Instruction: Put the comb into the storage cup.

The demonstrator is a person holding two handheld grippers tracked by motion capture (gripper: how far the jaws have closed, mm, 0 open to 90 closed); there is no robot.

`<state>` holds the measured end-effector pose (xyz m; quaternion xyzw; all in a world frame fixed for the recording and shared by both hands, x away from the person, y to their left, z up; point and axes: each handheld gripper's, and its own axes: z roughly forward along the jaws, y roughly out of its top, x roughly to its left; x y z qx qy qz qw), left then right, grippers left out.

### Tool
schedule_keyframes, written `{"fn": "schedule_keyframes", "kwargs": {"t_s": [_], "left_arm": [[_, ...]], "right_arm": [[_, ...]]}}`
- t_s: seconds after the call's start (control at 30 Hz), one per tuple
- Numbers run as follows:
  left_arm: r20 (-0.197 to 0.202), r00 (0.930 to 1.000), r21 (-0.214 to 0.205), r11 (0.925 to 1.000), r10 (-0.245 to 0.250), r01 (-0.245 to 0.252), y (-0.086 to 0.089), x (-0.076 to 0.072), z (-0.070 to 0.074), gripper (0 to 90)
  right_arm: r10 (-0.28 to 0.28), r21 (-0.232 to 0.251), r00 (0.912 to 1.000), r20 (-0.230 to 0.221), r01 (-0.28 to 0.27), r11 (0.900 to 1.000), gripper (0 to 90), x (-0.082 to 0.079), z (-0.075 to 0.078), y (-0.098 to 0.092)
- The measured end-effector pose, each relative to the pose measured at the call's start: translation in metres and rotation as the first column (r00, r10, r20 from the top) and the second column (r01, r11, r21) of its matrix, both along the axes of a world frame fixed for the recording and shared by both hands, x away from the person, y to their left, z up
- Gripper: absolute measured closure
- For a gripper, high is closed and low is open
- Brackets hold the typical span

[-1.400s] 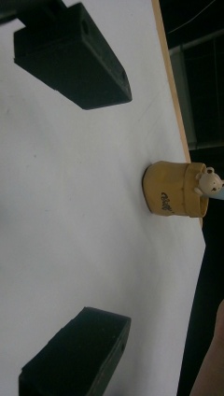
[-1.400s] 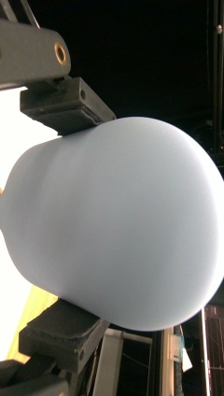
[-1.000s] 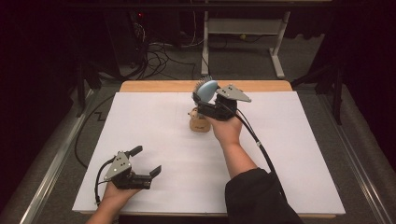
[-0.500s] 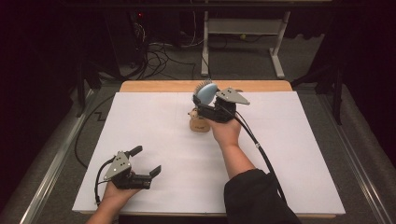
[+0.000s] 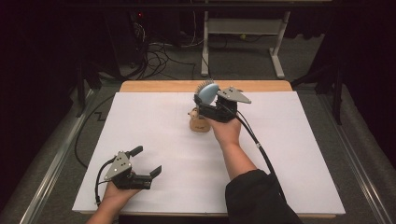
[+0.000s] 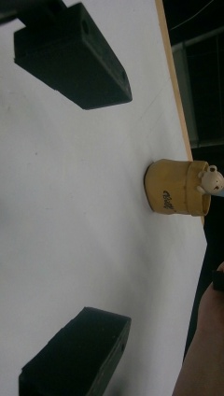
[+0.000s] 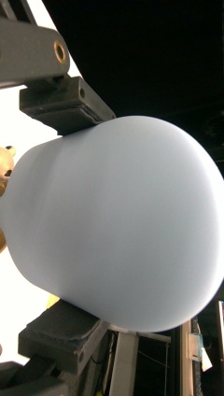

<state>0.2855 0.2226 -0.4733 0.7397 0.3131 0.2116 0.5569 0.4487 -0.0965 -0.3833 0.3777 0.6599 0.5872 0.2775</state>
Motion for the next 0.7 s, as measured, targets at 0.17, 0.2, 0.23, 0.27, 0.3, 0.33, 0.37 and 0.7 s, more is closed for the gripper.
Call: {"fn": "schedule_keyframes", "kwargs": {"t_s": [0.17, 0.2, 0.23, 0.27, 0.3, 0.33, 0.37, 0.7], "left_arm": [[0.0, 1.0, 0.002, 1.0, -0.002, 0.002, 0.0, 0.0, 0.0, 0.0], [-0.001, 1.0, 0.002, 1.0, -0.002, 0.002, 0.0, 0.0, 0.0, 0.0], [-0.001, 1.0, 0.001, 1.0, -0.002, 0.002, 0.0, 0.0, 0.0, 0.0], [0.0, 1.0, 0.002, 1.0, -0.002, 0.002, 0.0, 0.0, 0.0, 0.0], [0.0, 1.0, 0.002, 1.0, -0.002, 0.002, 0.0, 0.0, 0.0, 0.0], [0.0, 1.0, 0.001, 1.0, -0.002, 0.002, 0.0, 0.0, 0.0, 0.0], [0.0, 1.0, 0.002, 1.0, -0.002, 0.002, 0.0, 0.0, 0.0, 0.0], [-0.003, 1.0, 0.005, 1.0, -0.005, 0.005, -0.001, 0.001, -0.001, 0.0]], "right_arm": [[0.0, -0.003, 1.0, -0.007, 0.0, 1.0, 19.8, -0.001, 0.001, -0.004], [-0.001, -0.006, 1.0, -0.008, 0.001, 1.0, 19.6, -0.001, 0.0, -0.005], [-0.005, -0.007, 0.9999, -0.012, 0.005, 1.0, 19.2, -0.001, 0.0, -0.006], [-0.011, -0.01, 0.9998, -0.015, 0.01, 0.9999, 19.1, -0.001, 0.0, -0.007], [-0.013, -0.009, 0.9997, -0.018, 0.013, 0.9999, 19.1, -0.001, 0.0, -0.009], [-0.015, -0.006, 0.9997, -0.019, 0.015, 0.9999, 19.0, -0.001, 0.0, -0.01], [-0.017, -0.006, 0.9996, -0.022, 0.017, 0.9998, 18.9, -0.001, -0.001, -0.011], [-0.036, 0.014, 0.9985, -0.043, 0.036, 0.9992, 17.5, -0.004, -0.003, -0.024]]}}
